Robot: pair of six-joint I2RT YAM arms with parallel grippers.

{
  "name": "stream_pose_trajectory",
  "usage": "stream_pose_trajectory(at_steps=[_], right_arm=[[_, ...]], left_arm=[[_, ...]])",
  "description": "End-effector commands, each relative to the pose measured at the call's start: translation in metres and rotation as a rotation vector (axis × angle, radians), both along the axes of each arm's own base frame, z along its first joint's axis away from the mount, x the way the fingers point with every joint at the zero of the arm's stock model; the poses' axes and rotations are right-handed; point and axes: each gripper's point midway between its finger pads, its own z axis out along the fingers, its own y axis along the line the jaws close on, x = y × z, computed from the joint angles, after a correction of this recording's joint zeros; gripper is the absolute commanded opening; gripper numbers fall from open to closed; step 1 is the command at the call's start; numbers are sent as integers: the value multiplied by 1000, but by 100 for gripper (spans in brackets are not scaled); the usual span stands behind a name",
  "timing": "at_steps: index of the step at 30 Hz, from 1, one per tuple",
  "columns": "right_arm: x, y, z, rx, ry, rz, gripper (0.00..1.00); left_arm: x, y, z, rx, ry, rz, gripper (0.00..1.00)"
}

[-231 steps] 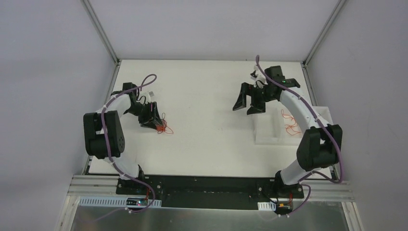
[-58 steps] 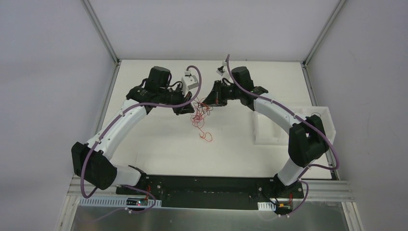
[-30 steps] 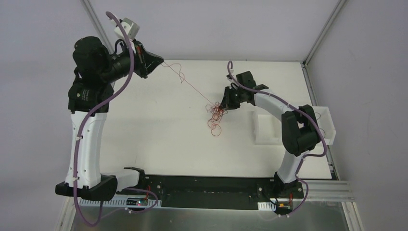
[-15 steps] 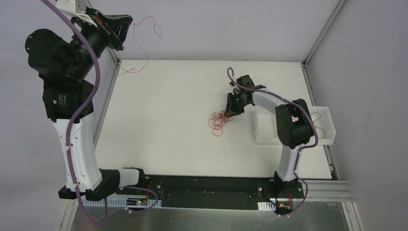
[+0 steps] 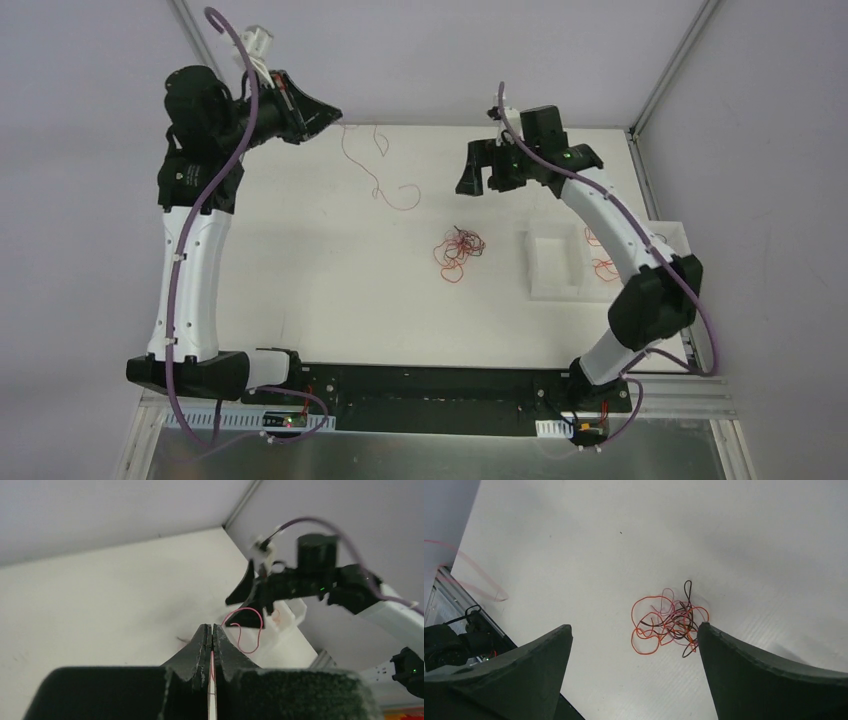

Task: Untangle the cables

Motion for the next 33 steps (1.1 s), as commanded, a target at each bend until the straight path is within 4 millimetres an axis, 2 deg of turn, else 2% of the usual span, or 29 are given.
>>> stream_pose_trajectory(at_steps=[1, 2, 6, 8, 10, 13, 18, 23, 27, 30, 33], right_arm=[[-38, -17, 86, 7, -240, 109, 99], [-49, -19, 103, 23, -284, 131, 99], [-82, -19, 138, 50, -407, 220, 99], [-95, -10, 148, 52, -432, 263, 99], [-108, 8, 155, 73, -432, 312, 99], [-116, 34, 154, 112, -397, 355, 99], [-122, 73, 151, 178, -324, 402, 91], [-123, 99, 152, 229, -279, 417, 87], [-116, 115, 145, 238, -256, 396, 81], [-109, 124, 137, 223, -251, 386, 72], [-110, 130, 131, 213, -247, 399, 56]], left_arm=[[-8, -29, -56, -58, 207, -155, 0], [-8, -34, -68, -58, 244, -167, 0], [-19, -61, -107, -59, 371, -262, 0], [-27, -76, -121, -55, 419, -309, 0], [-35, -92, -129, -53, 458, -356, 0], [-41, -108, -135, -73, 515, -392, 0], [-45, -119, -135, -105, 558, -429, 0], [-53, -123, -136, -107, 539, -472, 0], [-55, -123, -138, -113, 539, -477, 0], [-56, -124, -141, -122, 551, -479, 0], [-57, -124, -138, -131, 546, -489, 0]])
